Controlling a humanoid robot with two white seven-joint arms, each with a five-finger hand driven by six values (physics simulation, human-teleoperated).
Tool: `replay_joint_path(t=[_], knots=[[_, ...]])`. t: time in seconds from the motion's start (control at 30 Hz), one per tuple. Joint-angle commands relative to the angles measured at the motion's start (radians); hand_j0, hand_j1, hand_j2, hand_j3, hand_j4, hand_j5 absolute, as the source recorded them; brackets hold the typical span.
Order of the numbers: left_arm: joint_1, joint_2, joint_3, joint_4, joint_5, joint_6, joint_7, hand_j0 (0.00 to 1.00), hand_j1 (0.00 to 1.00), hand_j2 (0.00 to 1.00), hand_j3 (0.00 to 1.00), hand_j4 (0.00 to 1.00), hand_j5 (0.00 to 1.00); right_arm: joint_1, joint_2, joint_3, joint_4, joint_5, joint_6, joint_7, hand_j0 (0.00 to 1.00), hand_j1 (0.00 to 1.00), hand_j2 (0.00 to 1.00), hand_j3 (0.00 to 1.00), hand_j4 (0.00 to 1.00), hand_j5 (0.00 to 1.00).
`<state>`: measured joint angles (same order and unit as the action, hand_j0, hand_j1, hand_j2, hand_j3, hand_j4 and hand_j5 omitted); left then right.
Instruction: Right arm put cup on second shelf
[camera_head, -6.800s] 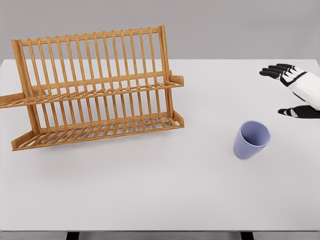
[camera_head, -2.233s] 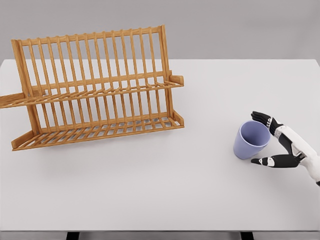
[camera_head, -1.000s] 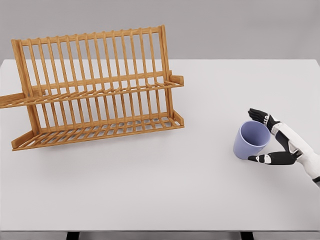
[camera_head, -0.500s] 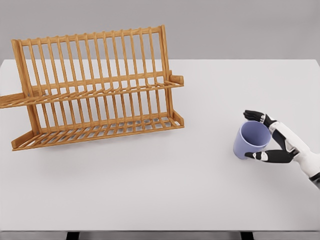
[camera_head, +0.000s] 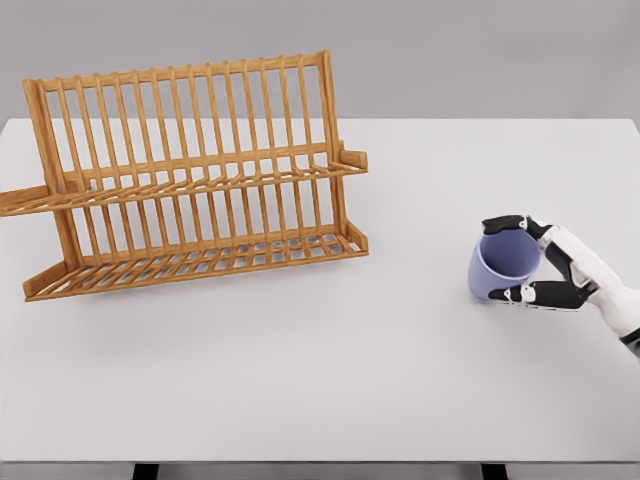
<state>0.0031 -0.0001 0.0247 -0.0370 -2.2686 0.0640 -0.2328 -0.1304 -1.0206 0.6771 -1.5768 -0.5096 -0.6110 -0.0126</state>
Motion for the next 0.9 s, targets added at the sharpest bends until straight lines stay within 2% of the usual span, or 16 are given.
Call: replay_joint_path(t=[0.0,0.7,0.87], knots=[[0.0,0.0,0.0,0.0,0.0,0.0,0.0,1.0,1.0,1.0,1.0,1.0,1.0,-0.003,-0.003,-0.001,-0.002,-0.003,0.0,0.0,0.59,0.59,0.59,0.59,0.59,0.59],[0.0,0.0,0.0,0.0,0.0,0.0,0.0,1.0,1.0,1.0,1.0,1.0,1.0,-0.153,0.004,0.01,-0.011,0.022,0.0,0.0,0.59,0.59,0.59,0.59,0.59,0.59],[0.0,0.0,0.0,0.0,0.0,0.0,0.0,1.0,1.0,1.0,1.0,1.0,1.0,-0.258,0.016,0.078,-0.011,0.034,0.0,0.0,0.59,0.59,0.59,0.59,0.59,0.59]])
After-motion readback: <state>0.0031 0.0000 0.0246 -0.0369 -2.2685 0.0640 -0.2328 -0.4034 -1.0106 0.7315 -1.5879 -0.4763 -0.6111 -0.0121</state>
